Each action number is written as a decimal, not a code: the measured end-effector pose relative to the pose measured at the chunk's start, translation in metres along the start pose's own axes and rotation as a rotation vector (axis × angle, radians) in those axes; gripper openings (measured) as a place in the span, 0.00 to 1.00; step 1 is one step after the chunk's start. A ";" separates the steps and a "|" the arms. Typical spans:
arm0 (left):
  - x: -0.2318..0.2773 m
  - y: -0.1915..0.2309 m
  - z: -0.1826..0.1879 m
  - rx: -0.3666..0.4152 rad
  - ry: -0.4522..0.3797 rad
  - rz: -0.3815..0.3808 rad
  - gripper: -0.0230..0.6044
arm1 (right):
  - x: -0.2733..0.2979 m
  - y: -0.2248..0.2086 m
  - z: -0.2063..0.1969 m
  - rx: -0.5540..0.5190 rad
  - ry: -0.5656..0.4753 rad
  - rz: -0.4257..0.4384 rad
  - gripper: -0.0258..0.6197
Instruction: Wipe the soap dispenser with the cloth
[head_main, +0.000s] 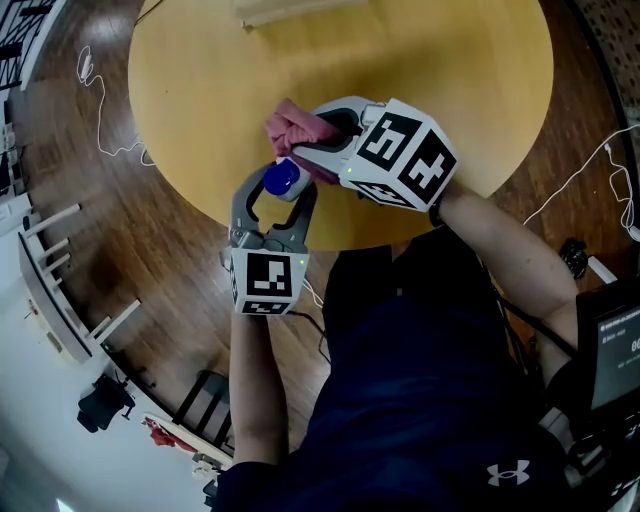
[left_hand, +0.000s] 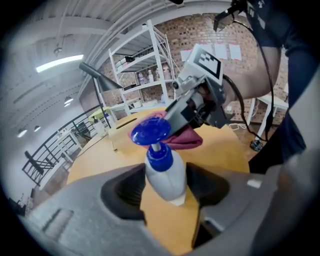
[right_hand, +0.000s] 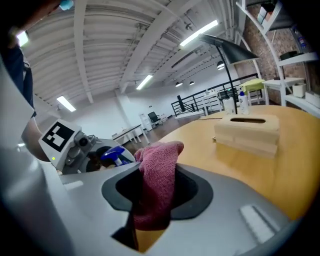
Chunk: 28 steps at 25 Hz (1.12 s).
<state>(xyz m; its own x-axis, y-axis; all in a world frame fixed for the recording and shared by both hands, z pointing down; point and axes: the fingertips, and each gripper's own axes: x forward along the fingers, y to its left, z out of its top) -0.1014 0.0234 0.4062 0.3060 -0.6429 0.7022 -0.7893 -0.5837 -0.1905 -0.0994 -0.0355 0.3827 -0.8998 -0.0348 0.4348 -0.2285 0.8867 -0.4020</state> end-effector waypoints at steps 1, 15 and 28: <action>0.000 0.000 -0.001 0.002 -0.001 0.000 0.45 | -0.002 -0.009 -0.001 -0.011 0.010 -0.054 0.25; 0.002 -0.006 -0.006 0.247 0.020 -0.204 0.45 | 0.000 0.000 -0.008 0.138 0.067 0.087 0.25; 0.013 -0.010 -0.007 0.080 0.032 -0.158 0.46 | -0.003 0.015 0.009 0.167 0.020 0.137 0.25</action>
<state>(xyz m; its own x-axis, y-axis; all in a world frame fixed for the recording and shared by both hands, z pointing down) -0.0935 0.0244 0.4218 0.4046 -0.5243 0.7493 -0.6872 -0.7149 -0.1292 -0.1028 -0.0263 0.3685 -0.9197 0.0917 0.3817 -0.1641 0.7936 -0.5859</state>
